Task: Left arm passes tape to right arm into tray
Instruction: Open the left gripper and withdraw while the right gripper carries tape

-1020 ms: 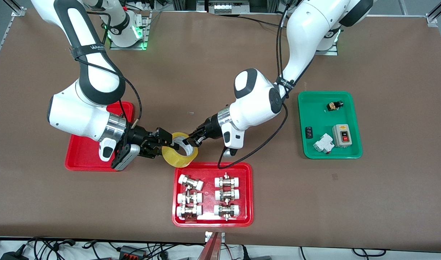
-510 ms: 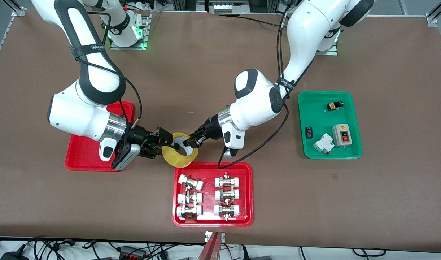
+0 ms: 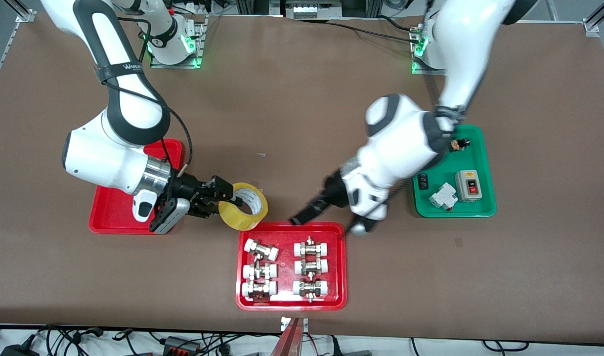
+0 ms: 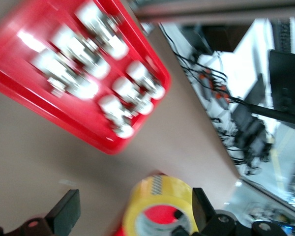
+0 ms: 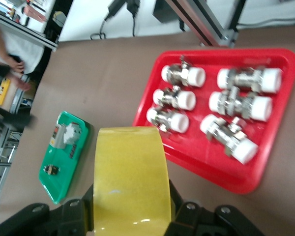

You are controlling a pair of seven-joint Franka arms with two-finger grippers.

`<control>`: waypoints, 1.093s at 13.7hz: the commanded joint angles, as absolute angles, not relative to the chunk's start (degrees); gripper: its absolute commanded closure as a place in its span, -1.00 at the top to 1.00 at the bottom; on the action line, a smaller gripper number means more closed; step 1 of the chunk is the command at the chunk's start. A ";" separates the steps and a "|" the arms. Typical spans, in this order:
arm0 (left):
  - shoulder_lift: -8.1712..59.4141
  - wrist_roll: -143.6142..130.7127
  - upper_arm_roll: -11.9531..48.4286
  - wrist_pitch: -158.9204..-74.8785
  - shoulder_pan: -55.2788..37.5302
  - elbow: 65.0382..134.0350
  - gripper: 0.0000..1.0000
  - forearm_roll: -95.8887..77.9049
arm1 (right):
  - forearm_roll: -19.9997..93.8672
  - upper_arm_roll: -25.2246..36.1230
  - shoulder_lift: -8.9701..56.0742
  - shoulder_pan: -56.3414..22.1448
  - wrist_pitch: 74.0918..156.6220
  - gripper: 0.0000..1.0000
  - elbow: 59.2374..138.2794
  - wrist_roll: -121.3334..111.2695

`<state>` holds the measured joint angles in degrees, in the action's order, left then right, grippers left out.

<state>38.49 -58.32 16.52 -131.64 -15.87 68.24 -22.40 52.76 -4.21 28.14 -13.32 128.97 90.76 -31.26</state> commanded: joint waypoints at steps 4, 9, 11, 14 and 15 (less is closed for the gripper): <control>28.22 -48.36 16.70 -96.74 0.76 70.58 1.00 -20.48 | 45.11 -3.52 28.21 1.38 108.67 -0.87 92.11 -32.16; 25.75 -24.05 16.44 -73.24 3.87 64.79 1.00 3.81 | 36.21 -3.52 30.14 12.29 102.39 -0.85 96.14 -44.27; 25.75 -16.82 16.61 -72.34 3.87 63.99 1.00 10.70 | 36.12 -3.52 32.24 14.67 102.48 -0.81 97.73 -49.20; 24.44 -14.41 17.14 -73.56 4.39 66.52 1.00 10.99 | 32.54 -3.52 34.98 16.78 103.09 -0.78 98.17 -52.90; 23.04 -14.50 17.40 -76.35 4.31 69.40 1.00 10.99 | 31.30 -3.52 34.98 16.79 103.36 -0.72 98.17 -53.00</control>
<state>25.43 -16.20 16.64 -73.76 4.29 65.32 9.66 33.58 -2.37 35.51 15.73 103.32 98.08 -51.90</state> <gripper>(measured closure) 0.000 0.476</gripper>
